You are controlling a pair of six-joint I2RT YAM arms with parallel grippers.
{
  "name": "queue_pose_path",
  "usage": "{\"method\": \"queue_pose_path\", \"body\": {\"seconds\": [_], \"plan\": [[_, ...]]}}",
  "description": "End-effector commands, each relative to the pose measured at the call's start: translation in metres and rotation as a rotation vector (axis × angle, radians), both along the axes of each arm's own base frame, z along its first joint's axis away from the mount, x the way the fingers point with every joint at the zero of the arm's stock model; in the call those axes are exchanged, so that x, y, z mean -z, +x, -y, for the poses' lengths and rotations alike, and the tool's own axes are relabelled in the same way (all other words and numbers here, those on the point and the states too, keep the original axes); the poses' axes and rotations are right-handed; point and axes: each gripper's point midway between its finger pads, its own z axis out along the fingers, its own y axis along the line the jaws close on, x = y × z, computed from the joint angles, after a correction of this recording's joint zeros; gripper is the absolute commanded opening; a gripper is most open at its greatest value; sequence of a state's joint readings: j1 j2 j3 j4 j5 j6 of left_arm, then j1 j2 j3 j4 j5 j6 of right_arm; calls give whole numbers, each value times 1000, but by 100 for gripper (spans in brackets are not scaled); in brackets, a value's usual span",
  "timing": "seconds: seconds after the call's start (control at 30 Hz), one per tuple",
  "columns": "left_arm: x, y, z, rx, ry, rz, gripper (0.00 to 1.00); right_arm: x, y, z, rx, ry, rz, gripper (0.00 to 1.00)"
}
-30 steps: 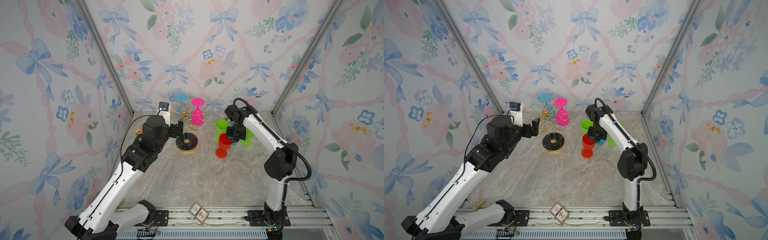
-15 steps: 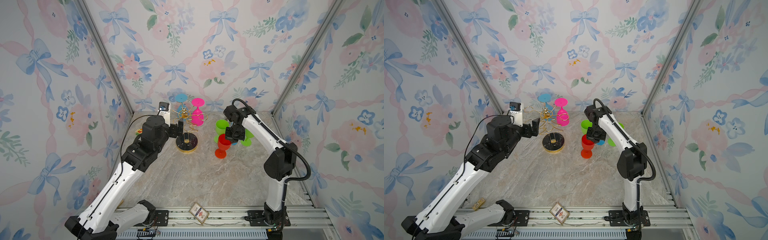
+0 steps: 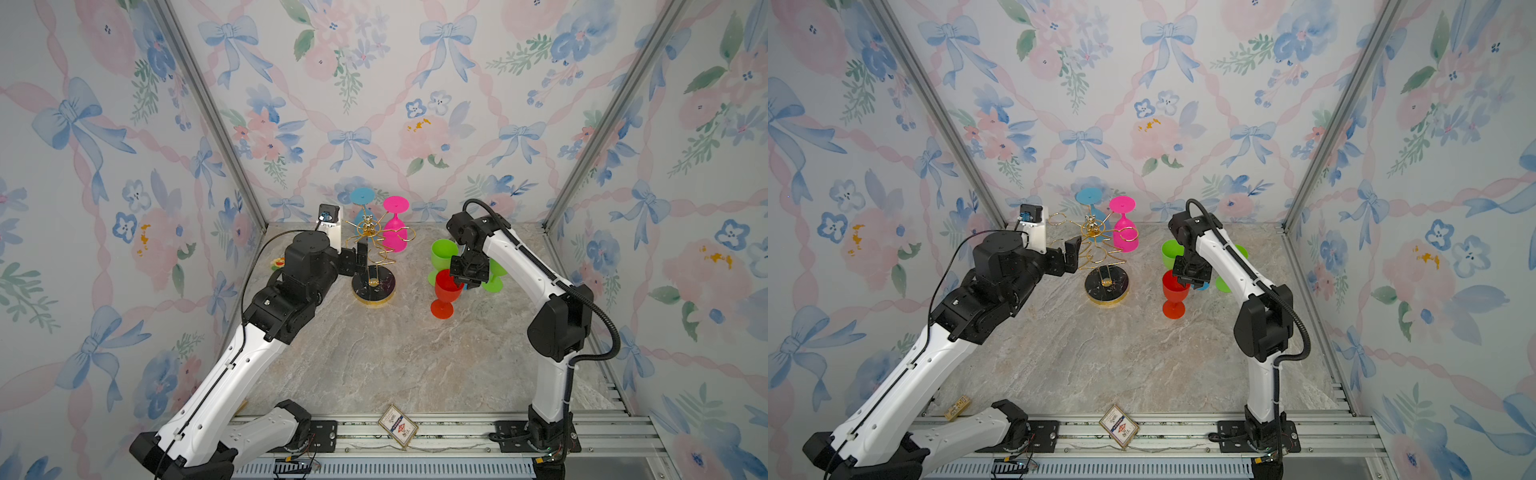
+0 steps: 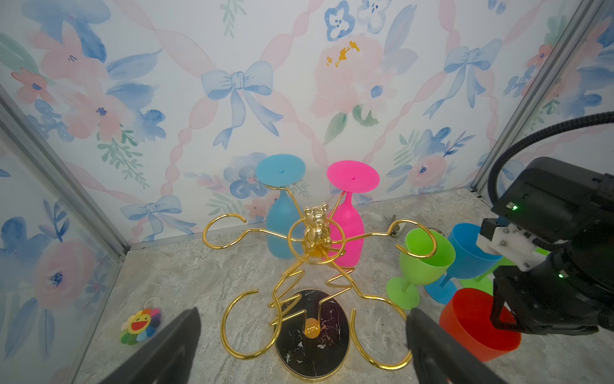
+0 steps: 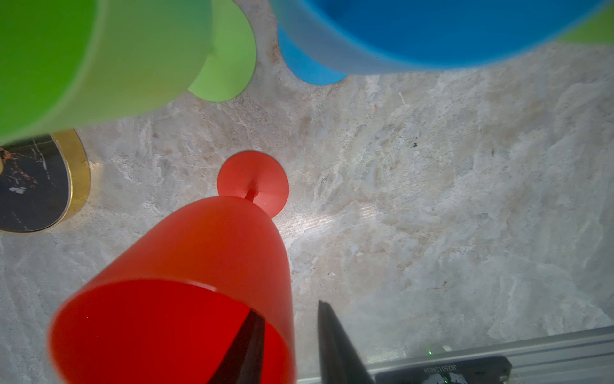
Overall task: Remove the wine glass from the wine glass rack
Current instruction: 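Open the right gripper off the red glass and lift away, then move the right gripper to the pink glass foot on the rack while left hovers nearby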
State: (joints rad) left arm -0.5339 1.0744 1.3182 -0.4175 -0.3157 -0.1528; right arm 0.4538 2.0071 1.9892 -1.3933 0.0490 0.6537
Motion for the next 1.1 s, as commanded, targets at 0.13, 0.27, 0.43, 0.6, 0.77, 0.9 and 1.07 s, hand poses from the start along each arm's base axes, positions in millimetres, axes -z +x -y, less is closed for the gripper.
{"method": "queue_pose_path", "body": {"seconds": [0.13,0.27,0.43,0.6,0.77,0.9,1.07], "plan": [[2,2,-3,-14,-14,-8,98,-22,-3,1,-23,19,55,31],[4,8,-8,-28,-22,-19,98,-45,-3,6,-50,40,131,35],[5,23,-12,3,-84,-52,98,-79,-6,8,-146,71,259,73],[4,37,-14,36,-154,-83,98,-119,-10,7,-231,155,453,86],[-1,56,-27,45,-249,-109,96,-137,-9,-2,-198,380,570,87],[-11,71,-34,81,-343,-129,92,-149,-2,-18,-187,617,633,85],[-20,83,-42,94,-409,-124,93,-173,7,-24,-206,683,734,83]]}}
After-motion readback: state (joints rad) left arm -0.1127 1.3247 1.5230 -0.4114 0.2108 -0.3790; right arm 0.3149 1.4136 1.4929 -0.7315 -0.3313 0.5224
